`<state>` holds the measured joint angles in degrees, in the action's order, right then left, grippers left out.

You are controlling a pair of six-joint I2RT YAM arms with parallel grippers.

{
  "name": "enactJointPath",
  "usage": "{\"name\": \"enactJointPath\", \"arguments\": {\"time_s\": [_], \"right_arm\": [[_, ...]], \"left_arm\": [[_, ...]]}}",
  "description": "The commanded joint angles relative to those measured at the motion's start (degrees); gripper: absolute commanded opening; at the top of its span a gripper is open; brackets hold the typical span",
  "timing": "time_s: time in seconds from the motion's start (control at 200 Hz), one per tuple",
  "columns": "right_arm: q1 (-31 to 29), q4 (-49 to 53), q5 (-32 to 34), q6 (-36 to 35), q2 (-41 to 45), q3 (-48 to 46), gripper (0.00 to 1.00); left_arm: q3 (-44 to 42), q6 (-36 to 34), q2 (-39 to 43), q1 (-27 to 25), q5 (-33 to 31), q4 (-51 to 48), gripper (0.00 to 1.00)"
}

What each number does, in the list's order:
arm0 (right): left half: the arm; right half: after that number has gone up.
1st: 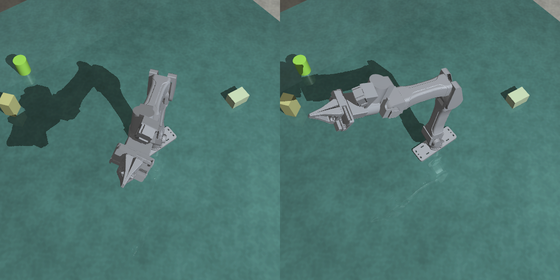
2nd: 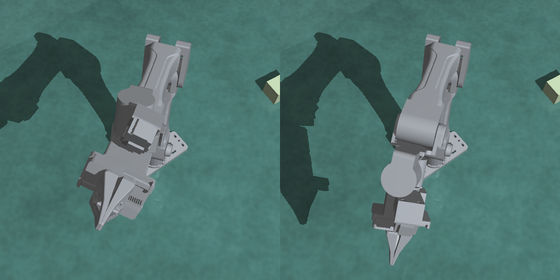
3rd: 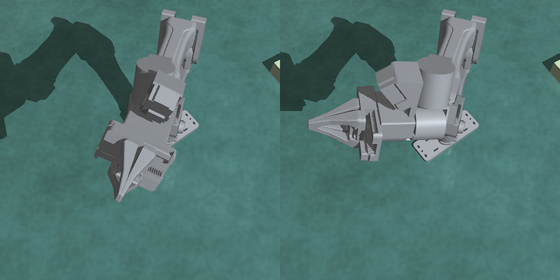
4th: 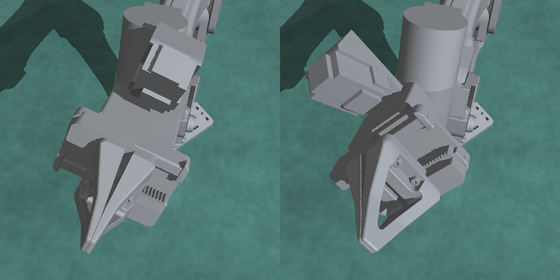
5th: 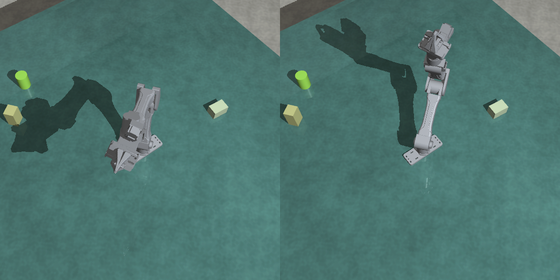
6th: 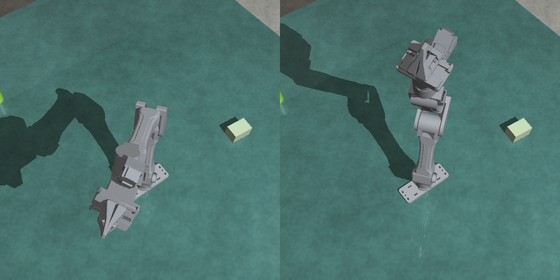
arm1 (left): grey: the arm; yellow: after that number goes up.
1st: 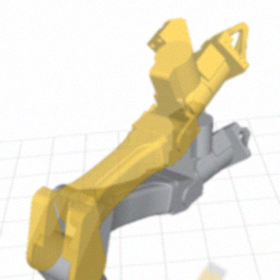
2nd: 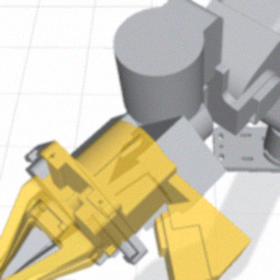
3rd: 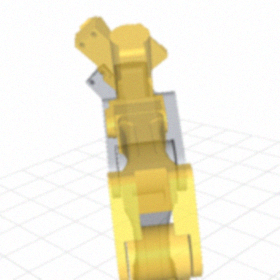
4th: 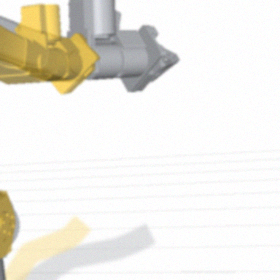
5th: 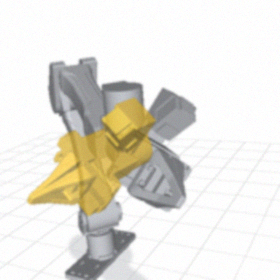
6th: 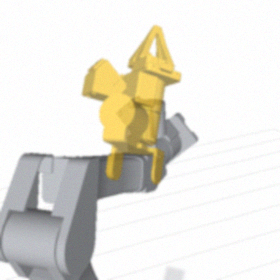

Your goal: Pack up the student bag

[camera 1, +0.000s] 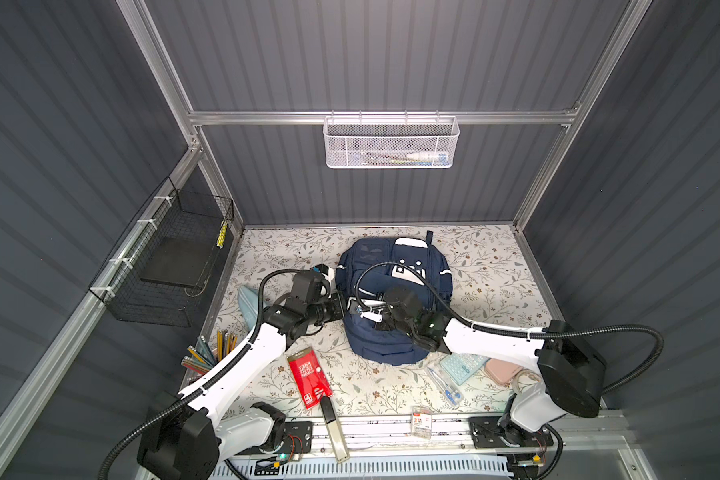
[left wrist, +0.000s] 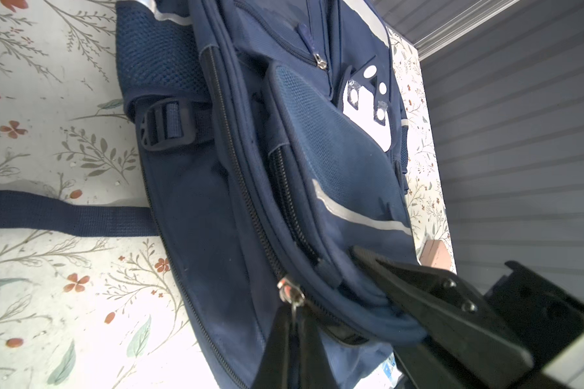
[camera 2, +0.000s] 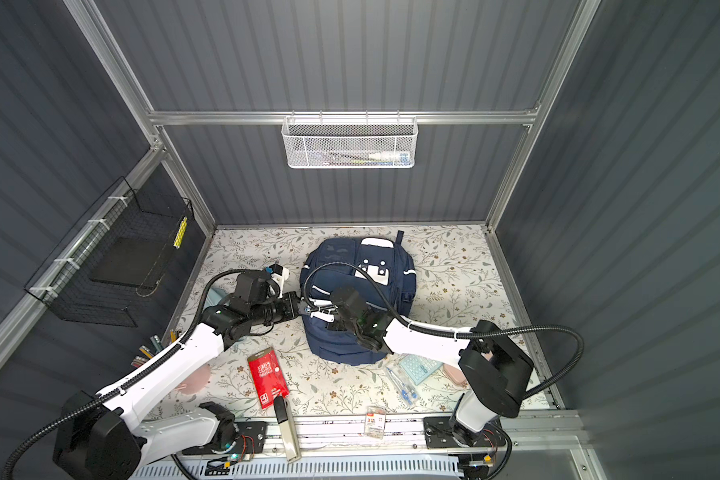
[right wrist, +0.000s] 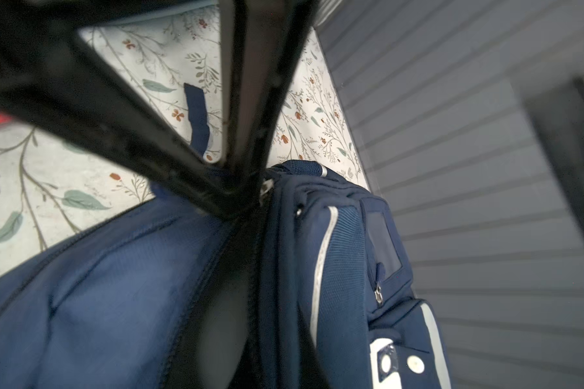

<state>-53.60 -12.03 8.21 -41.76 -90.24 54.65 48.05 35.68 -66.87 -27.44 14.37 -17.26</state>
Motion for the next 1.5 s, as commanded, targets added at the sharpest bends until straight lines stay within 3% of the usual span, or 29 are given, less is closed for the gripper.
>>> {"name": "enactJointPath", "arguments": {"time_s": [0.0,0.095,0.345,0.495,0.605,0.695,0.73,0.78,0.866,0.986,1.061,1.161,1.316,1.436,1.496], "right_arm": [[3.3,2.2,-14.9,-3.5,3.2,-0.2,0.0],[4.7,4.4,-21.5,-7.7,6.7,-0.3,0.0],[5.6,12.2,-29.7,-10.7,10.9,1.8,0.0],[5.9,11.1,-28.3,-11.3,10.6,1.1,0.0],[6.4,8.7,-28.1,-11.4,9.2,0.2,0.0],[6.5,7.4,-23.2,-12.3,7.5,-0.1,0.01],[6.5,6.8,-22.0,-12.0,6.9,-0.1,0.06],[6.5,6.8,-21.0,-12.0,6.5,0.0,0.14],[6.1,6.9,-20.0,-10.0,6.1,0.4,0.25],[3.9,7.8,-16.0,-6.7,6.5,0.6,0.38],[2.6,11.2,-14.0,-3.2,7.6,1.5,0.41],[1.8,9.1,-8.8,5.3,11.4,-1.3,0.47],[1.4,8.2,0.1,14.3,19.5,-8.7,0.51],[-0.8,13.3,3.9,25.5,25.7,-11.2,0.56],[-1.8,16.4,10.5,32.3,28.5,-11.6,0.63]], "left_arm": [[3.4,-4.7,-1.2,5.0,0.6,-0.1,0.0],[4.4,-5.6,-5.1,10.3,2.5,2.1,0.0],[9.1,-7.4,-16.6,11.9,-5.1,5.6,0.0],[12.9,-10.1,-20.6,12.9,-14.2,5.0,0.0],[15.4,-10.8,-24.0,15.8,-13.5,5.4,0.0],[17.0,-12.7,-24.4,16.3,-11.4,4.5,0.0],[16.8,-12.9,-23.3,16.4,-10.2,4.7,0.08],[15.3,-12.3,-21.2,16.3,-7.9,5.9,0.29],[12.3,-11.0,-17.3,16.3,-6.0,6.4,0.55],[10.3,-11.0,-13.9,16.3,-3.3,5.1,0.67],[11.0,-12.9,-12.3,15.7,-0.9,2.5,0.85],[12.0,-16.9,-9.4,11.7,0.7,-0.1,0.99],[12.7,-21.2,-5.1,2.8,-0.3,-1.5,1.0],[12.7,-22.9,-6.0,0.0,0.3,-3.0,1.0],[13.0,-25.1,-5.9,-3.1,-2.8,-4.6,1.0]]}}
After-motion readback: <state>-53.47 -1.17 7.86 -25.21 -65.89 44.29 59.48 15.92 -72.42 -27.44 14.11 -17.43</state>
